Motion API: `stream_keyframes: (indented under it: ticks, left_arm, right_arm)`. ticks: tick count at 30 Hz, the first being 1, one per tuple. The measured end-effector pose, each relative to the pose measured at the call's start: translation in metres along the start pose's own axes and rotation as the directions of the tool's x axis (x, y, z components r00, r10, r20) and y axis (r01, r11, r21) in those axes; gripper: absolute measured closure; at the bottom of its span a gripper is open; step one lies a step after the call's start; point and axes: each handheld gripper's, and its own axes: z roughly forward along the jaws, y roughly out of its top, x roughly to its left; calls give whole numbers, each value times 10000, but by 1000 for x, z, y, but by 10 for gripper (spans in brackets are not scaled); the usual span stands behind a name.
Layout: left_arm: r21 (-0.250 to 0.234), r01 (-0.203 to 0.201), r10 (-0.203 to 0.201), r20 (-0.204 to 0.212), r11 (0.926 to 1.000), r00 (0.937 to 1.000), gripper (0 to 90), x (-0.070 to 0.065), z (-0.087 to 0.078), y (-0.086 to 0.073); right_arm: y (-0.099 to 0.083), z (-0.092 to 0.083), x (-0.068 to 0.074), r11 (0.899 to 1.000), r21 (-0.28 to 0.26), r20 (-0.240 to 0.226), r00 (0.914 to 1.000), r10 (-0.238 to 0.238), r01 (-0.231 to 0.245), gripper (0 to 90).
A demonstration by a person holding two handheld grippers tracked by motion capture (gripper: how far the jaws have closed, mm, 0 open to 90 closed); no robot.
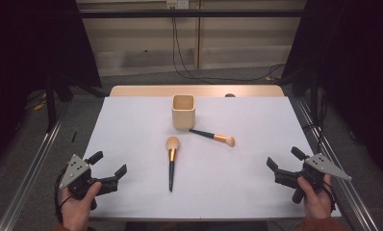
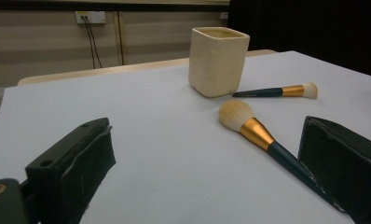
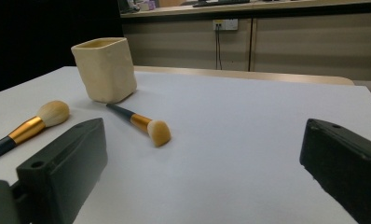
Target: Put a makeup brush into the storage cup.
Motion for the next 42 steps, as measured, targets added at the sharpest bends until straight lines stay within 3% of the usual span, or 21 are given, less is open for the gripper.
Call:
stream_keyframes:
  ticks: [14, 20, 23, 29, 36, 42]
  left_arm:
    - [90, -36, 34, 252, 10000, 9997, 31, -4, 2, 0]
    - [5, 1, -1, 617, 10000, 9981, 27, -13, 3, 2]
    - [92, -142, 134, 873, 9999, 9961, 25, -18, 7, 3]
    - [157, -6, -9, 946, 9999, 9955, 24, -25, 19, 7]
    - [254, -359, 326, 1181, 9990, 9925, 24, -33, 34, 14]
    - [128, -337, 320, 1173, 9993, 9926, 23, -37, 46, 21]
  right_arm:
    - [-3, -3, 1, 9998, 155, -101, 9999, -101, 103, 2]
    - [-4, -4, 2, 9994, 205, -85, 9995, -289, 291, 2]
    - [-4, -5, 2, 9994, 202, -29, 9996, -273, 273, 2]
    - [-5, -6, 3, 9990, 263, -26, 9994, -353, 353, 3]
    - [-5, -7, 1, 9990, 263, 25, 9993, -370, 369, 3]
    - [-5, -7, 3, 9985, 308, -38, 9989, -460, 461, 3]
